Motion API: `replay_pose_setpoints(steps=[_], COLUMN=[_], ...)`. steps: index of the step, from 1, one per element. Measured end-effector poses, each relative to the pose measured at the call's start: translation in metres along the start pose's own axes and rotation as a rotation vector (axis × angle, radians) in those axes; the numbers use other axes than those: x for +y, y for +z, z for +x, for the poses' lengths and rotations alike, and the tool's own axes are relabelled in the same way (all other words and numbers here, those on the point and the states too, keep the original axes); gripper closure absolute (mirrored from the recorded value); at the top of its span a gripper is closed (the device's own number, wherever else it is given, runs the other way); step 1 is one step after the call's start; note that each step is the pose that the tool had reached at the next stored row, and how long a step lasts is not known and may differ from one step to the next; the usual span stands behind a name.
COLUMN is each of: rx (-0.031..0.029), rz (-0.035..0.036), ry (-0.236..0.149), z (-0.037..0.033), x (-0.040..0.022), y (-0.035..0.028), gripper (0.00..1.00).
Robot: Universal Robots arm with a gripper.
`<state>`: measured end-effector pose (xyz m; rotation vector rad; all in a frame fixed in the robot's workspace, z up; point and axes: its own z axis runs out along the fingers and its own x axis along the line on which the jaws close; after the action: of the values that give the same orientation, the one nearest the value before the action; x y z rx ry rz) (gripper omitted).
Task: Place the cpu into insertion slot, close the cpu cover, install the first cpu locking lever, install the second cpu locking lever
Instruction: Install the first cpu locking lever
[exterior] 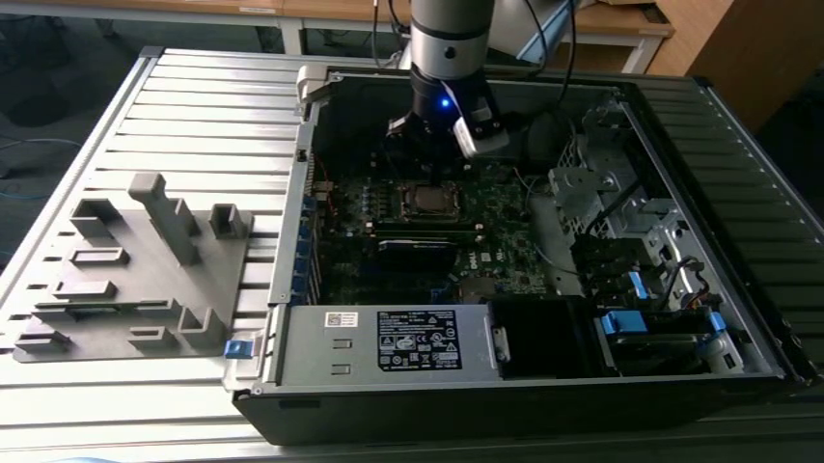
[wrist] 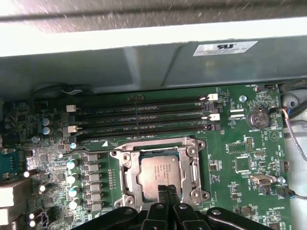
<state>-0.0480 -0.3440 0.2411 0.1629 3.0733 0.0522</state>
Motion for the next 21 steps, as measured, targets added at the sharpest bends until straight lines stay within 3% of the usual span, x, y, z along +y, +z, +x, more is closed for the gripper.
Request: replay_pose_setpoints(steps=[5, 11, 21], rx=[0.0, -0.0016, -0.0292], rz=[-0.0001, -0.0001, -0.0033], ry=[0.0, 0.0, -0.001], z=[-0.0005, 0.0021, 0.0289], x=[0.0003, 0.0, -0.0029], y=[-0.0083, -0.0089, -0.0105], gripper=[0.89, 0.89, 0.89])
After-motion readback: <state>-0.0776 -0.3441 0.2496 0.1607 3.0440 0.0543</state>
